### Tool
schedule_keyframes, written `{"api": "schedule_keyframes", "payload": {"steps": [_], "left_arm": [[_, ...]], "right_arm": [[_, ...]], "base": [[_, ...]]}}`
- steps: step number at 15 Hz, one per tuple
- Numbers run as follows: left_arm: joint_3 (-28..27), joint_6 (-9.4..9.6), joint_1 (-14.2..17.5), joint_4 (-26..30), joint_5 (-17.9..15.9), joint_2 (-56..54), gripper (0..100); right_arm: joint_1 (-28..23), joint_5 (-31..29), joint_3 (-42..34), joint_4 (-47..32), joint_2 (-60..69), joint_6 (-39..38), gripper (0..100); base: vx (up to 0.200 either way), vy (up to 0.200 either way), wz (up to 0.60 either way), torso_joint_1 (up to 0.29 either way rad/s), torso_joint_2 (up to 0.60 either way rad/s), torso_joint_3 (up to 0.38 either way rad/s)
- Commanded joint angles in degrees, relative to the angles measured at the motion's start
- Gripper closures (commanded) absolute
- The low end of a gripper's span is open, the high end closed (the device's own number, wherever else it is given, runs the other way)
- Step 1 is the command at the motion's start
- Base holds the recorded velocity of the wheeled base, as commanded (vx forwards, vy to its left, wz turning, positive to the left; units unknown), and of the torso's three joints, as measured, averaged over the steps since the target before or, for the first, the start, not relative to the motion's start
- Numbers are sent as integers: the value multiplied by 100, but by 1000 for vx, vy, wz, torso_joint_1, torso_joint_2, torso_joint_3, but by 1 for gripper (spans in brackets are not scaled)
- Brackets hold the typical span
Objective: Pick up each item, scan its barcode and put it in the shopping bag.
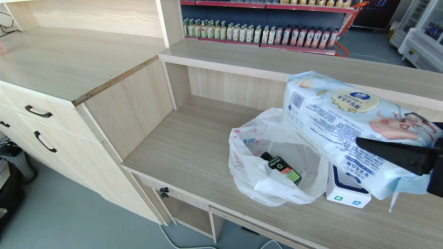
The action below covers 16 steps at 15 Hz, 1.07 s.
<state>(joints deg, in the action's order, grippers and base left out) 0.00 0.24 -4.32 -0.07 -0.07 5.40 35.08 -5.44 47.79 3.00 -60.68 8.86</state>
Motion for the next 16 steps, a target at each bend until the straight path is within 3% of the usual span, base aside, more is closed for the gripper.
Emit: {"api": "schedule_keyframes", "payload": {"steps": [1,2,4,7,8,12,14,16], "left_arm": [[0,2,1,-1,-1,5,0],[0,2,1,-1,-1,5,0],[0,2,1,-1,-1,5,0],[0,2,1,-1,-1,5,0],[0,2,1,-1,-1,5,0],[0,2,1,-1,-1,5,0],[0,2,1,-1,-1,5,0],[0,2,1,-1,-1,5,0]], "right_arm": [[-1118,570,29,403,-567,-60,100],[-1874,1326,46,588,-875,-69,100],[-2911,3084,293,676,-1367,195,100],[-3535,4648,345,1018,-2105,722,100],[-3596,4929,354,1185,-2316,749,100],[-3922,5088,293,2108,-3309,907,100],[-4229,5703,222,2803,-3916,951,100],[-4273,5844,161,2934,-4092,810,100]], "base": [[0,0,0,0,0,0],[0,0,0,0,0,0],[0,0,0,0,0,0],[0,0,0,0,0,0],[0,0,0,0,0,0],[0,0,0,0,0,0],[0,0,0,0,0,0],[0,0,0,0,0,0]]}}
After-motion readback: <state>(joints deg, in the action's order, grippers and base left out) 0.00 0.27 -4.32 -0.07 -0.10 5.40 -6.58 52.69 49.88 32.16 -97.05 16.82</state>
